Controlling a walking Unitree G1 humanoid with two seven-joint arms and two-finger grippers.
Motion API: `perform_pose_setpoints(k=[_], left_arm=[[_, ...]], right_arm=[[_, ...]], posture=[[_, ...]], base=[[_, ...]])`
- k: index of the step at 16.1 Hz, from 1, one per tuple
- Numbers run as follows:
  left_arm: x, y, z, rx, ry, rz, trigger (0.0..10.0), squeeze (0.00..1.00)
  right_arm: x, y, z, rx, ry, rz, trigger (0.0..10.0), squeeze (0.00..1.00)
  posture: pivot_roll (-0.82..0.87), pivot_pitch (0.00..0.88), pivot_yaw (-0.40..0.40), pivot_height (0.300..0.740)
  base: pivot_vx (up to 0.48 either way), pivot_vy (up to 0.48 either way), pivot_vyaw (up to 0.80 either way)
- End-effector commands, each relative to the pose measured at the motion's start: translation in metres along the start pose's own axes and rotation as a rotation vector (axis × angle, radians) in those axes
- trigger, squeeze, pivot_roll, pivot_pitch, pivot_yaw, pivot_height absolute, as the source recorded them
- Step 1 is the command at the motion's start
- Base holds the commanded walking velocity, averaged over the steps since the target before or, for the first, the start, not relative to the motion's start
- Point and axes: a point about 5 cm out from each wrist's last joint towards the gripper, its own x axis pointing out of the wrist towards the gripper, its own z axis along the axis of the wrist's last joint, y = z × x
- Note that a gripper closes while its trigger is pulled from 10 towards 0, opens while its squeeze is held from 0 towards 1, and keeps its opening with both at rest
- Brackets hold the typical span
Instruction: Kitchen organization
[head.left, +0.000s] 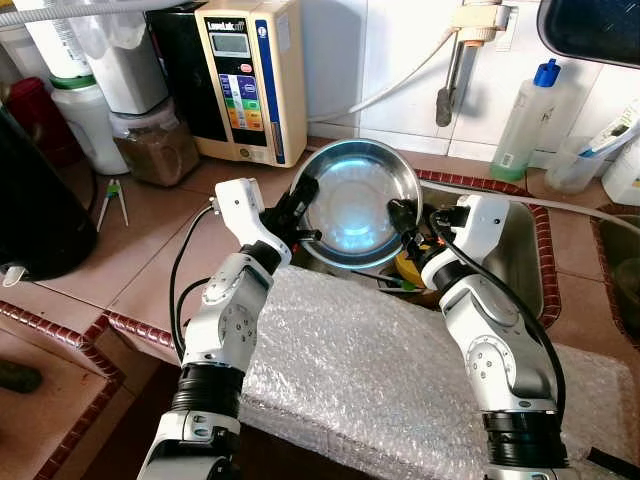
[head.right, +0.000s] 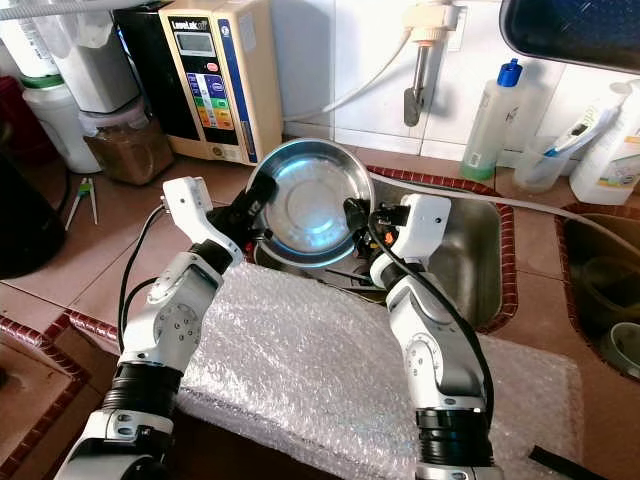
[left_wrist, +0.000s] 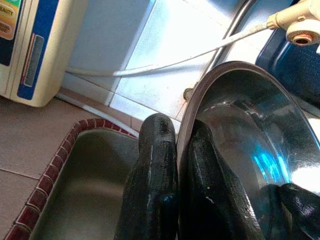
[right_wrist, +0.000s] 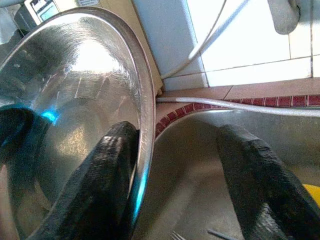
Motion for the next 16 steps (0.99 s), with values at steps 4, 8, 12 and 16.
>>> perform_pose_setpoints(k=[4,8,12,16], left_arm=[[0.0,0.001,0.016,0.043,-0.071,0.004,0.0,0.0],[0.0,0.002,0.017,0.059,-0.074,0.009,0.0,0.0],[-0.001,0.003,0.018,0.081,-0.073,0.01,0.0,0.0],[0.0,0.005,0.02,0.098,-0.076,0.017,0.0,0.0]], right_arm=[[-0.003,-0.002,-0.013,-0.002,0.112,-0.005,0.0,0.0],[-0.009,0.007,-0.028,-0.009,0.231,0.096,0.0,0.0],[-0.01,0.004,-0.031,-0.019,0.257,0.084,0.0,0.0],[-0.009,-0.006,-0.03,-0.02,0.248,0.016,0.0,0.0]], posture=[[-0.15,0.0,0.083,0.74],[-0.15,0.0,0.082,0.74],[-0.15,0.0,0.084,0.74],[-0.15,0.0,0.086,0.74]], base=[[0.0,0.0,0.0],[0.0,0.0,0.0],[0.0,0.0,0.0],[0.0,0.0,0.0]])
